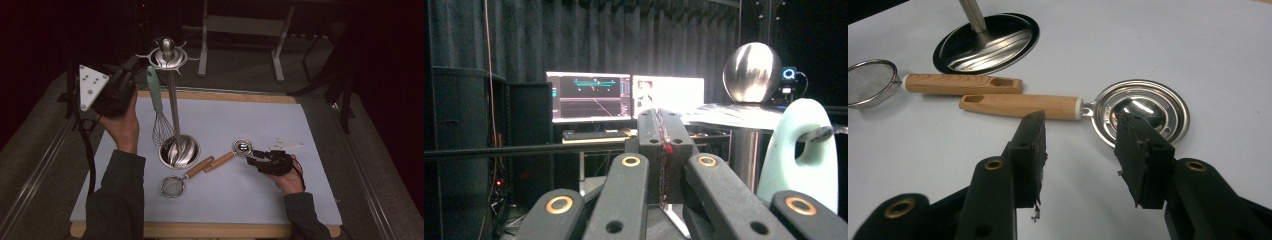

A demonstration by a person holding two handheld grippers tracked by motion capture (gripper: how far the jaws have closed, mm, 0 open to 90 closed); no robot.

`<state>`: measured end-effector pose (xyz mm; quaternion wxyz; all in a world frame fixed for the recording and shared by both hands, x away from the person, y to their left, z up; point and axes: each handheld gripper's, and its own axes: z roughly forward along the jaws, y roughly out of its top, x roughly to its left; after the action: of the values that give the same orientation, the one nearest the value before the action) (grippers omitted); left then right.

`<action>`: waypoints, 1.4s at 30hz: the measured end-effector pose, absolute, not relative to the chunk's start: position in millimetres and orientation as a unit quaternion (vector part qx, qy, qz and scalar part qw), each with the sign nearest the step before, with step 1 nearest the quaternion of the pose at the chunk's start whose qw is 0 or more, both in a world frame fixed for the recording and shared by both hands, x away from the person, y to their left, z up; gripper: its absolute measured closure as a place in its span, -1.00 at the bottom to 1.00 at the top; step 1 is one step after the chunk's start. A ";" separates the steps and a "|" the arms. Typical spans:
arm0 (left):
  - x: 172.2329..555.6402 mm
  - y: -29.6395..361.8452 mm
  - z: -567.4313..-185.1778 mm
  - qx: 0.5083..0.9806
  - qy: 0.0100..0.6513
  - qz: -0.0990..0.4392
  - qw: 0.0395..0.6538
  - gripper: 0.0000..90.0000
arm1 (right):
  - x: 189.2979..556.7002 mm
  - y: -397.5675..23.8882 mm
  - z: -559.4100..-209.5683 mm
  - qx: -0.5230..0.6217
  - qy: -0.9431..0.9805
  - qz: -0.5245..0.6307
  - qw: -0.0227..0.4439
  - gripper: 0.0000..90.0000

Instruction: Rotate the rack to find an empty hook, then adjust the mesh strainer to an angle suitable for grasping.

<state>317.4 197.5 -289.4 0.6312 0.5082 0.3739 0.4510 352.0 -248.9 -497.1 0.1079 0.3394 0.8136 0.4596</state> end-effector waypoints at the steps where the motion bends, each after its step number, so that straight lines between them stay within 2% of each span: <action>1: 316.8 198.3 -289.9 0.509 0.373 0.450 0.631 1.00 | 352.3 -249.3 -497.3 0.340 0.813 0.460 0.108 0.23; 21: 303.3 223.6 -311.1 0.548 0.388 0.417 0.613 0.99 | 354.1 -259.9 -494.5 0.351 0.805 0.463 0.117 0.23; 32: 303.0 235.1 -344.2 0.575 0.414 0.378 0.596 0.99 | 354.3 -260.0 -494.7 0.351 0.806 0.461 0.119 0.22; 42: 298.3 241.8 -378.8 0.612 0.426 0.362 0.560 0.89 | 353.5 -260.0 -494.2 0.351 0.807 0.460 0.117 0.20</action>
<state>298.3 241.8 -378.8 0.5599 0.6117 0.4261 0.3615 353.5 -260.0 -494.2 0.1171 0.3513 0.8071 0.4598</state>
